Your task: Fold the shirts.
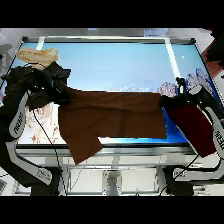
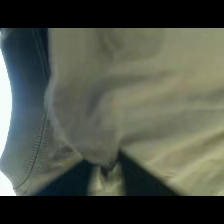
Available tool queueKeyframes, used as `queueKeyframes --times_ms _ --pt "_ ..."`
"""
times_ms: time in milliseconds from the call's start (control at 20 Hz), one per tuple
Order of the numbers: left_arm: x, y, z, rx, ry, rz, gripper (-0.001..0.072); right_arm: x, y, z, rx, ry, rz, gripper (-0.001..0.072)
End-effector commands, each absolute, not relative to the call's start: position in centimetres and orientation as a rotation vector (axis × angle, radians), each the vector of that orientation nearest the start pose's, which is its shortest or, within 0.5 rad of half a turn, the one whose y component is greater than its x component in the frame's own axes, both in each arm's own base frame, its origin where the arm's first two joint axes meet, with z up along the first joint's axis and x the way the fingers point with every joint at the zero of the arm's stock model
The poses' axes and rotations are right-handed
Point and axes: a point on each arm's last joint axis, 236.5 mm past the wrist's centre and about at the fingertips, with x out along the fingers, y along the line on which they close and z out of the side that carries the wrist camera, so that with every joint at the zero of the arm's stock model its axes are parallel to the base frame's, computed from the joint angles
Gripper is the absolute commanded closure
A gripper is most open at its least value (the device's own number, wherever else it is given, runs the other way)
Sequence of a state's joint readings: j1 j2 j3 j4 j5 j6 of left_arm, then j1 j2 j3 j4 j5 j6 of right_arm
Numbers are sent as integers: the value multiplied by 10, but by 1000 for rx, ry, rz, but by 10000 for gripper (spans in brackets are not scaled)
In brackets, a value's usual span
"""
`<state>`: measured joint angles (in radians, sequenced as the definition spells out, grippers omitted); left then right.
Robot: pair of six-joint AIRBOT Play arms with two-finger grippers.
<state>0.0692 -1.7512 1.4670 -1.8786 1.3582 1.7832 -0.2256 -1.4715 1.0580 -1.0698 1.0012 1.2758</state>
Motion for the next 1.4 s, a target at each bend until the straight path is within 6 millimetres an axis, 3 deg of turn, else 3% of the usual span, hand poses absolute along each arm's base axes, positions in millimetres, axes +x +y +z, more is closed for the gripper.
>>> queueKeyframes --times_ms 0,100,250,350,450,600,650,750,850,950,1100,1250,1350 --pt "409 -54 -68 -237 1593 -333 24 390 13 -64 430 1312 192 357" --pt "406 -63 -33 -234 1541 -409 23 377 -1 -40 364 1318 185 356" --pt "389 -46 27 -158 1423 -397 23 347 -52 6 258 1278 62 356" --pt "355 -33 44 -184 1381 -349 23 331 -80 35 278 1204 -21 356" --pt "301 -35 28 -273 1415 -316 23 321 -87 55 359 1114 -50 356" --pt "212 -53 -25 -416 1530 -246 23 315 -83 76 423 1026 -51 356" --pt "189 -57 -44 -463 1558 -205 23 315 -80 82 422 1007 -44 356" --pt "162 -63 -73 -542 1591 -126 23 319 -70 92 434 969 -2 356" --pt "154 -69 -92 -616 1598 -82 23 325 -58 101 459 930 52 356" --pt "163 -68 -101 -643 1544 -50 23 331 -49 109 493 900 89 356" --pt "187 -62 -102 -675 1442 -5 24 335 -41 116 511 873 127 357" --pt "189 -66 -107 -701 1455 -10 25 335 -40 116 513 872 128 357" --pt "185 -71 -111 -685 1486 -33 97 335 -40 116 513 872 128 357"
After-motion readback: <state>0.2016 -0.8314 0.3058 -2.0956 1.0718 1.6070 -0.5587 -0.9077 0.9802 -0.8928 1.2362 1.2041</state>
